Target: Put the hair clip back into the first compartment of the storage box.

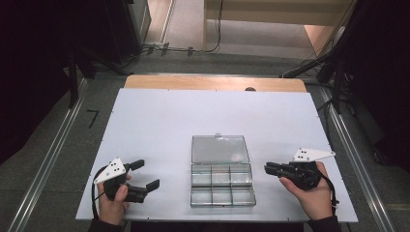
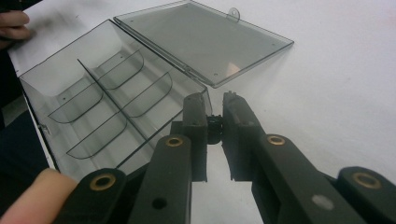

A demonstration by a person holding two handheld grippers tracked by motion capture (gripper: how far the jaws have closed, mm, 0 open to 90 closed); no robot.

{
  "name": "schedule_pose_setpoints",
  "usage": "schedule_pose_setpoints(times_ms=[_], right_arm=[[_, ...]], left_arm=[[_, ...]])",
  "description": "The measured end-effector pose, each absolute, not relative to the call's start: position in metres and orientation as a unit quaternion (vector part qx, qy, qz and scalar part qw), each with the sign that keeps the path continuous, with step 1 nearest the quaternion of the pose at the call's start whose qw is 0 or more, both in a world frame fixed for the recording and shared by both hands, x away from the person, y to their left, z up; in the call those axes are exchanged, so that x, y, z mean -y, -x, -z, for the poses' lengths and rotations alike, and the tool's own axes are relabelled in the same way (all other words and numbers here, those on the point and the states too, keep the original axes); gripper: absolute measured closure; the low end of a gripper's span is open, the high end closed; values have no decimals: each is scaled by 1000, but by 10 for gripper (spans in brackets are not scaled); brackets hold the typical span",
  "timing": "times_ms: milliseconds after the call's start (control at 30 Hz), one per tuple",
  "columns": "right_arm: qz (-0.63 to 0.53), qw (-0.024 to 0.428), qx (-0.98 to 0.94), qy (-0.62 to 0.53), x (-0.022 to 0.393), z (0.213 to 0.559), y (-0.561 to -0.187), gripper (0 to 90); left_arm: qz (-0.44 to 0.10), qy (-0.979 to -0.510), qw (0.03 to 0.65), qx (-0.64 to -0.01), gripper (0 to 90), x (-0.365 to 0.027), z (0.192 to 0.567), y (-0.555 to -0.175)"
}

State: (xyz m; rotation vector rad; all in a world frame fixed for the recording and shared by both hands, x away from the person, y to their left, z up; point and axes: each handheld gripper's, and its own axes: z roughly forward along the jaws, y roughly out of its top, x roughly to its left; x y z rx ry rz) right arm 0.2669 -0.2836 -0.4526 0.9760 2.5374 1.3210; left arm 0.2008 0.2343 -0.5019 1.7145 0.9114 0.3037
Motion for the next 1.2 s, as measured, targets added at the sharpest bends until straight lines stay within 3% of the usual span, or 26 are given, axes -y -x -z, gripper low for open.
schedule_pose_setpoints(times_ms=[1200], right_arm=[[-442, 48, -847, -293, 248, 443, -269, 781]], left_arm=[[-124, -724, 563, -379, 17, -231, 500, -200]])
